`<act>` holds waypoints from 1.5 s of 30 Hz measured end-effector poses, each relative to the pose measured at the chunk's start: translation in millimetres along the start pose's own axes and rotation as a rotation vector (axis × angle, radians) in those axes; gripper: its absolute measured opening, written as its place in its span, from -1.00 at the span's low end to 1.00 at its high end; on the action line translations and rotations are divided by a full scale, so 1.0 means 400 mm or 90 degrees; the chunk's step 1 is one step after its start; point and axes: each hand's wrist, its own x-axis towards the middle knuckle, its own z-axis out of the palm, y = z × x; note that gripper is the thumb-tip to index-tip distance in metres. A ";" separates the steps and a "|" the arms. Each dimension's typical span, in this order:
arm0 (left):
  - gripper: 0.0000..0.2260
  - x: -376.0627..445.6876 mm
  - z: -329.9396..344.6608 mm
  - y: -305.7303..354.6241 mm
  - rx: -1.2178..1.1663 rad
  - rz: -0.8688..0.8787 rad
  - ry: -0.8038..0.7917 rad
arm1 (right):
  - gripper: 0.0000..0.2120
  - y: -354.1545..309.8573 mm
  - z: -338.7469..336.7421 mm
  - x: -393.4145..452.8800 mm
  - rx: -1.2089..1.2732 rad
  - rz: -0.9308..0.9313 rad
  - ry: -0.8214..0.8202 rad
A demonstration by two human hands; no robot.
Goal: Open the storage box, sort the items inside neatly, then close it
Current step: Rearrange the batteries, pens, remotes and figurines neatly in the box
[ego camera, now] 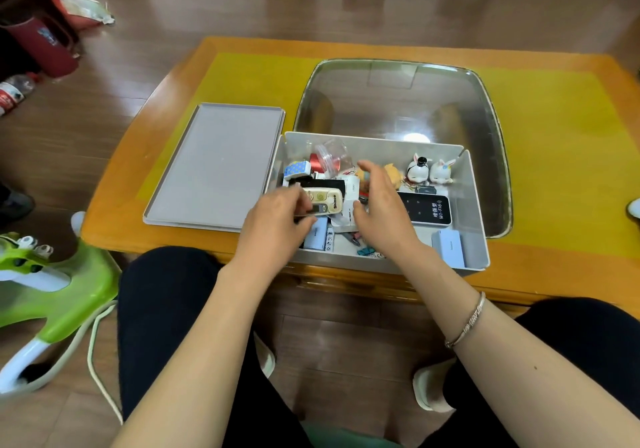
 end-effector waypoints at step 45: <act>-0.75 -0.023 0.052 -0.069 0.067 0.050 0.118 | -0.54 0.002 -0.103 -0.084 0.403 -0.036 -0.085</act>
